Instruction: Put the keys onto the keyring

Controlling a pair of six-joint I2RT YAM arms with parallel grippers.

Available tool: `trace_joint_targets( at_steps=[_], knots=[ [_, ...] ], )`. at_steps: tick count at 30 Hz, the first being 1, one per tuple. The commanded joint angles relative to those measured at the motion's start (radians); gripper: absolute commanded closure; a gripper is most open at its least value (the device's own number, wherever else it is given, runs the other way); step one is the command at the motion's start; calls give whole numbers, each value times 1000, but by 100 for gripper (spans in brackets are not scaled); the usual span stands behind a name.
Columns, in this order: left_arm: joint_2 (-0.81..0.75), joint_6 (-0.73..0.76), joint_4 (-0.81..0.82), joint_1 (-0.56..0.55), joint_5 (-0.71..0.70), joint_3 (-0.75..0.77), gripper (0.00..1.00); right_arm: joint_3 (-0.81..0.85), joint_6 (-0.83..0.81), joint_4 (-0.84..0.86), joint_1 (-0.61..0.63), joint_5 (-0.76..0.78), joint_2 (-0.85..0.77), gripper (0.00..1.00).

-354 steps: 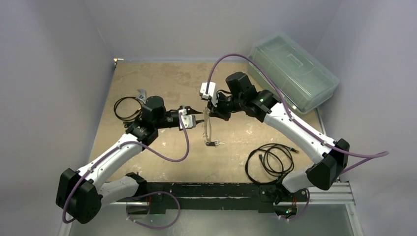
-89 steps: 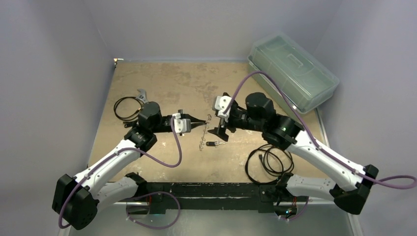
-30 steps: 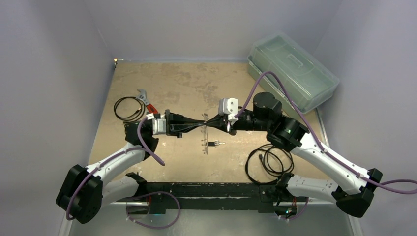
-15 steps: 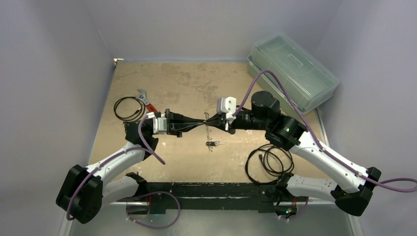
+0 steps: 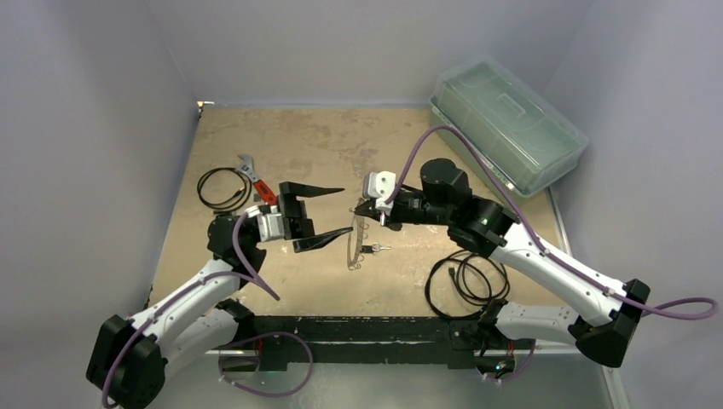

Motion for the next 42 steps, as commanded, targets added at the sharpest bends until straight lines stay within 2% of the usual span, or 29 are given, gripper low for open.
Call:
trace_joint_targets(
  at_steps=[1, 5, 10, 17, 22, 25, 28, 32, 38, 42],
  knots=[
    [-115, 197, -248, -3, -99, 25, 26, -19, -79, 46, -1, 88, 7, 100],
    [-203, 294, -419, -3, -192, 28, 26, -75, -87, 100, 0, 149, -35, 100],
    [-239, 270, -592, -3, -353, 55, 20, -98, -89, 147, -1, 246, -57, 100],
    [-124, 224, -847, -4, -431, 189, 23, -153, -29, 309, -2, 460, -96, 100],
    [-23, 109, -949, -5, -484, 241, 29, -179, 16, 455, -4, 775, -89, 100],
    [24, 48, -1003, -5, -546, 259, 34, -184, 40, 493, -31, 892, -88, 100],
    [71, 9, -1039, -6, -588, 268, 36, -176, 91, 489, -90, 894, -89, 100],
    [166, -51, -1061, -19, -630, 310, 46, -169, 160, 473, -156, 871, -102, 100],
    [315, -70, -1166, -170, -858, 392, 50, -162, 195, 450, -185, 896, -115, 100],
    [406, -98, -1261, -269, -944, 463, 54, -163, 218, 425, -189, 909, -123, 100]
  ],
)
